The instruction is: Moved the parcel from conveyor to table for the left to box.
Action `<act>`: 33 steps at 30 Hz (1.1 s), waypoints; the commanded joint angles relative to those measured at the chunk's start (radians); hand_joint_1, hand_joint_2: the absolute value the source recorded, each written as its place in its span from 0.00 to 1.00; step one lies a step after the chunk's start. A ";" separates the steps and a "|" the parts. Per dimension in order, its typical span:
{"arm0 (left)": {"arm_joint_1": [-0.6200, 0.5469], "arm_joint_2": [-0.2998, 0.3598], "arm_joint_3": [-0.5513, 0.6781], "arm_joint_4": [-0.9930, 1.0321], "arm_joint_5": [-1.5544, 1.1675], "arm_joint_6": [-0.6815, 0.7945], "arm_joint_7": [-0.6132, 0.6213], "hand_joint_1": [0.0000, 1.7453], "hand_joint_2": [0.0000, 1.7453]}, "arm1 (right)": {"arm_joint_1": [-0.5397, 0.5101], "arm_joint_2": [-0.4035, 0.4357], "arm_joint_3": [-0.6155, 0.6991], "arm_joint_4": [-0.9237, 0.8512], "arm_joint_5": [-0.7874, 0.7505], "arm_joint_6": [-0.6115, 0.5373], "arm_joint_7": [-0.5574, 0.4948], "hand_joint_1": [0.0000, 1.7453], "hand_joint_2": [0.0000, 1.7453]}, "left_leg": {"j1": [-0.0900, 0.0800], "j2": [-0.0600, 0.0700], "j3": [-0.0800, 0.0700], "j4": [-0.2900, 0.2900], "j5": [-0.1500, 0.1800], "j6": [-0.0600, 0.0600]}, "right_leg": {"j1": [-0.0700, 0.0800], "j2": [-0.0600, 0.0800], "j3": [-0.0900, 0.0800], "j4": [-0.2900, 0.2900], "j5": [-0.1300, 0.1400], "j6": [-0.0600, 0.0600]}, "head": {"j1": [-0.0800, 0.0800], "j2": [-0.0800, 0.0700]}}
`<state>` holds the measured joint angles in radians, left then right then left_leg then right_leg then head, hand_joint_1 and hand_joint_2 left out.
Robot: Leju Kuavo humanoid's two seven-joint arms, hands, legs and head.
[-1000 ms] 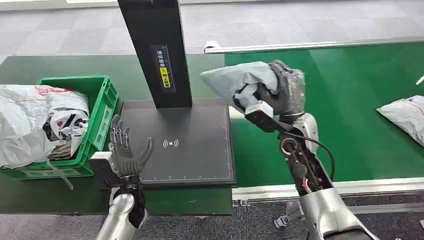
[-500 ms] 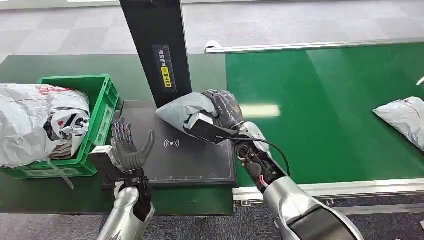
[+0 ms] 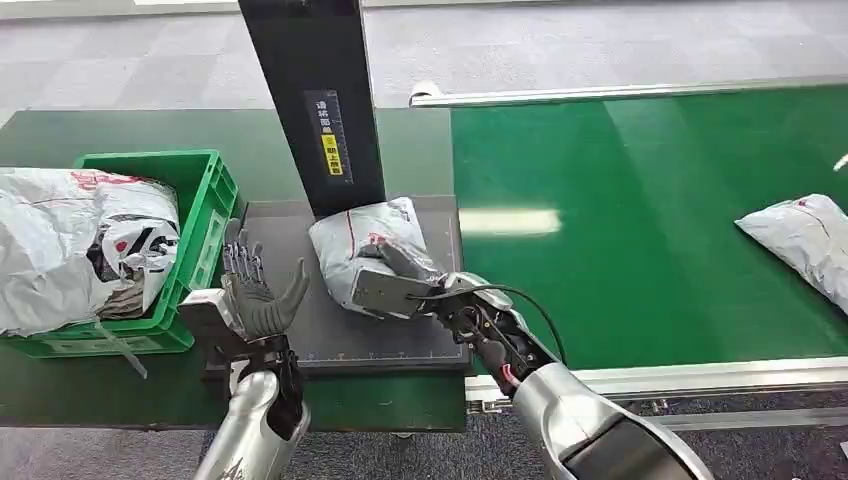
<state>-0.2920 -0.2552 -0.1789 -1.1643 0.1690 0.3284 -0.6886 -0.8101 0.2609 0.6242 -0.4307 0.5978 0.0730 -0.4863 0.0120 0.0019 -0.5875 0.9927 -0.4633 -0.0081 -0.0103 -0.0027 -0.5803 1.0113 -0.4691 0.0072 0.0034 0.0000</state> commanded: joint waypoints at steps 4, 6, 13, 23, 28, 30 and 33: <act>-0.111 0.017 -0.011 0.159 0.042 -0.069 0.046 0.00 1.00 | 0.004 -0.011 0.087 0.084 -0.241 0.637 -0.051 0.30 1.00 | 0.000 0.000 0.002 -0.001 0.000 0.000 | 0.000 0.000 0.002 -0.001 0.000 0.000 | 0.001 0.000; -0.107 0.018 -0.011 0.157 0.041 -0.073 0.045 0.00 1.00 | 0.000 -0.015 0.068 0.076 -0.270 0.652 -0.048 0.04 1.00 | 0.000 0.000 0.002 -0.001 0.000 0.000 | 0.000 -0.001 0.002 -0.001 0.000 0.000 | 0.000 0.000; -0.116 0.020 0.002 0.165 0.028 -0.067 0.031 0.00 1.00 | 0.009 -0.036 0.078 -0.022 -0.343 0.720 -0.155 0.00 1.00 | 0.000 0.000 0.001 0.000 0.000 0.000 | 0.000 -0.001 0.001 0.000 0.000 0.000 | 0.000 0.000; -0.104 0.025 0.010 0.156 0.021 -0.062 0.023 0.00 1.00 | 0.000 -0.057 -0.007 -0.148 -0.505 0.727 -0.108 0.00 1.00 | 0.000 0.001 0.001 -0.001 0.000 0.000 | 0.000 0.000 0.001 0.000 0.000 0.000 | 0.000 0.000; -0.073 0.032 0.023 0.127 0.010 -0.061 0.021 0.00 1.00 | 0.030 -0.101 -0.082 -0.260 -0.600 0.586 -0.013 0.00 1.00 | 0.000 0.000 0.001 -0.001 0.000 0.001 | 0.000 0.000 0.001 -0.001 0.000 0.000 | 0.000 0.000; -0.052 0.034 0.024 0.109 -0.001 -0.057 0.019 0.00 1.00 | 0.058 -0.115 -0.094 -0.317 -0.589 0.507 -0.012 0.00 1.00 | 0.000 -0.001 0.002 -0.001 0.000 0.001 | 0.000 -0.001 0.003 -0.002 0.000 0.000 | 0.000 0.000; -0.041 0.035 0.025 0.102 -0.004 -0.058 0.018 0.00 1.00 | 0.068 -0.118 -0.097 -0.341 -0.582 0.478 -0.007 0.00 1.00 | 0.000 0.000 0.002 -0.001 0.000 0.001 | 0.000 0.000 0.003 -0.002 0.000 0.000 | 0.000 0.000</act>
<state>-0.3577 -0.2422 -0.1633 -1.0674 0.1766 0.2659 -0.6676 -0.7716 0.1980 0.5802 -0.6349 0.0057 0.6354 -0.5085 0.0119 0.0025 -0.5872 0.9929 -0.4633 -0.0081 -0.0104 -0.0022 -0.5799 1.0114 -0.4687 0.0073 0.0038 0.0000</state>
